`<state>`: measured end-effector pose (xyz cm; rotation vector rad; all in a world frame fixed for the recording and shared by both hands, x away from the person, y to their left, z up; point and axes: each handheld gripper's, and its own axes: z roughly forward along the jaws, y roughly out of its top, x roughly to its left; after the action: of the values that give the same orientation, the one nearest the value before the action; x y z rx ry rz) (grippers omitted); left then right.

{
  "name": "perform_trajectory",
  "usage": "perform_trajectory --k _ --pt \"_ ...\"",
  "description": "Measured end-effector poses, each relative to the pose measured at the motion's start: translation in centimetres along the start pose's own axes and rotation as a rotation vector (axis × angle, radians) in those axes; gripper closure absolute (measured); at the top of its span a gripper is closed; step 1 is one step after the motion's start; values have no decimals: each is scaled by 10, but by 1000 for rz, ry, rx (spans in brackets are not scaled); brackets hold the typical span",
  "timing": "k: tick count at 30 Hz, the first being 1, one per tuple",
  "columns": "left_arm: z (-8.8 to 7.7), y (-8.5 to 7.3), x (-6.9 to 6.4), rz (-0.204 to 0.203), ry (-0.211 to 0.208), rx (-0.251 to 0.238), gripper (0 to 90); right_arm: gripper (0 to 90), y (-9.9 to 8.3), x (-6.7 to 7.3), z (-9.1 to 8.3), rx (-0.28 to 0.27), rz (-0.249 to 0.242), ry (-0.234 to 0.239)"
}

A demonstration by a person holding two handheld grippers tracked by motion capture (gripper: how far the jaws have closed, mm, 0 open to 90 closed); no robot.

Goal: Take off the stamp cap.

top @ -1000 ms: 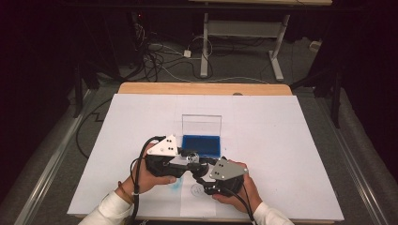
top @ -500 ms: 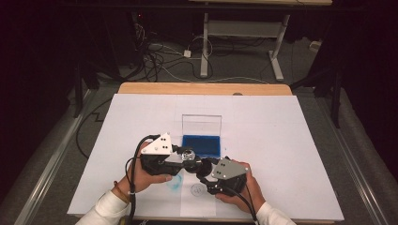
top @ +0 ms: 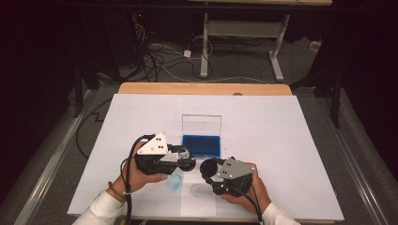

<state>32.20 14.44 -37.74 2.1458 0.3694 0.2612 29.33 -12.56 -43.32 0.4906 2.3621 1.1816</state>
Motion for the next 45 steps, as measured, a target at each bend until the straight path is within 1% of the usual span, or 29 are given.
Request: perform_trajectory --k 5,7,11,13,14,23,26,34,38,39,40,42,45 --pt "0 -3 0 4 23 23 547 389 -1 -4 -5 -5 2 -13" --pt "0 -4 0 12 36 32 546 389 -2 -7 -9 -8 4 -23" --pt "0 -5 1 12 40 40 546 389 -4 -14 -19 -12 12 -49" --pt "-1 -5 1 12 44 45 546 389 -5 -16 -21 -14 12 -55" --pt "-1 -5 1 12 50 46 546 389 -6 -18 -25 -14 24 -64" --pt "-5 -6 5 8 71 52 546 388 -10 -26 -37 -14 39 -100" --pt "-4 -7 5 14 82 65 546 389 -14 -28 -44 -13 41 -115" --pt "-3 -7 6 15 85 72 546 389 -20 -32 -55 -16 55 -136" --pt "-4 -7 7 10 88 68 546 388 -23 -34 -63 -19 64 -157" --pt "-5 -7 7 12 88 69 546 388 -25 -36 -68 -27 76 -169" --pt "-5 -7 7 11 90 69 546 388 -25 -36 -68 -27 76 -169" --pt "-5 -7 8 7 91 65 546 388 -30 -40 -76 -30 91 -187" --pt "-5 -7 8 8 92 65 546 388 -34 -41 -80 -27 98 -199"
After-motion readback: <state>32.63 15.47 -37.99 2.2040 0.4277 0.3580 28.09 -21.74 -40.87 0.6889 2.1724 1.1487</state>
